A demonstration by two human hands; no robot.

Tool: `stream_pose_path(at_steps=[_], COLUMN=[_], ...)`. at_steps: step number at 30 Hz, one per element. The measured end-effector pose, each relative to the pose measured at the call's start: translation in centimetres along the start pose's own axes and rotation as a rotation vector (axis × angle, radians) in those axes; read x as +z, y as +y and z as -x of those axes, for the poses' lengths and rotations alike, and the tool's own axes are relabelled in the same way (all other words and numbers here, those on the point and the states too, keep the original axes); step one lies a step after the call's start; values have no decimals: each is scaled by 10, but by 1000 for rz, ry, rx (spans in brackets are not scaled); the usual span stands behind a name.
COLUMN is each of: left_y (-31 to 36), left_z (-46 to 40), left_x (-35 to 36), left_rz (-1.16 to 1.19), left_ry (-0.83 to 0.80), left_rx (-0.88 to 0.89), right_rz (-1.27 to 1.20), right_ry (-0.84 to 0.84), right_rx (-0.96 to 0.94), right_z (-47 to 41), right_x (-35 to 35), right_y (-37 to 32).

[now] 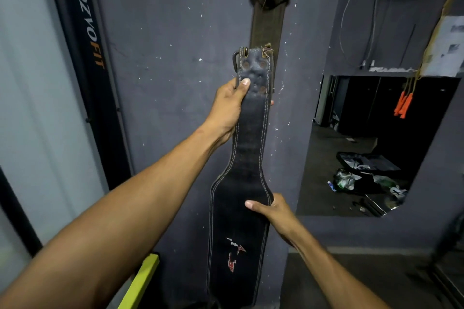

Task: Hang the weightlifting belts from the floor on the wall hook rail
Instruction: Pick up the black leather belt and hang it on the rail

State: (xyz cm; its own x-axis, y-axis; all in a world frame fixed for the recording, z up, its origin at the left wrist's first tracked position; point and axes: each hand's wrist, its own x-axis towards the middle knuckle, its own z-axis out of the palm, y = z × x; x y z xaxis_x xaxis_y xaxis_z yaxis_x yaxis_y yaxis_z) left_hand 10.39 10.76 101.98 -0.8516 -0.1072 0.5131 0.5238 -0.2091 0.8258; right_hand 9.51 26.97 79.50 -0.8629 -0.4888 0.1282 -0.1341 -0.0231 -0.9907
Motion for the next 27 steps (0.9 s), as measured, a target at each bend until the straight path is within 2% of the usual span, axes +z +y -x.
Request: stream_pose_path(at_steps=[3,5,8,13,17,22,24,27], left_y=[3,8,7,0,-8,-37,-49,-55], left_z=[-2,-7,-6,-2,2,17,21,20], left_x=[-3,-2,1,-5,-6,1,3,2], left_rz=[27,28,-4,6,7,-64,-90,-128], left_ry=[11,-1,5,1,-10,-15,-38,1], left_rx=[5,11,10,-5,-38,-80,-73,-77], right_rz=[33,111,101,97,30,-9,33,179], right_ry=[-23,33,107,-28,36,223,226,241], right_rx=[115,164,198,223,9,-267,-281,-173], right_z=[11,20,20,16,-5,-43,-51,-55], right_x=[-3,3,7,-5,-18,-18,-22,-29], right_y=[39,63,77,70,17,-122,-168,-194])
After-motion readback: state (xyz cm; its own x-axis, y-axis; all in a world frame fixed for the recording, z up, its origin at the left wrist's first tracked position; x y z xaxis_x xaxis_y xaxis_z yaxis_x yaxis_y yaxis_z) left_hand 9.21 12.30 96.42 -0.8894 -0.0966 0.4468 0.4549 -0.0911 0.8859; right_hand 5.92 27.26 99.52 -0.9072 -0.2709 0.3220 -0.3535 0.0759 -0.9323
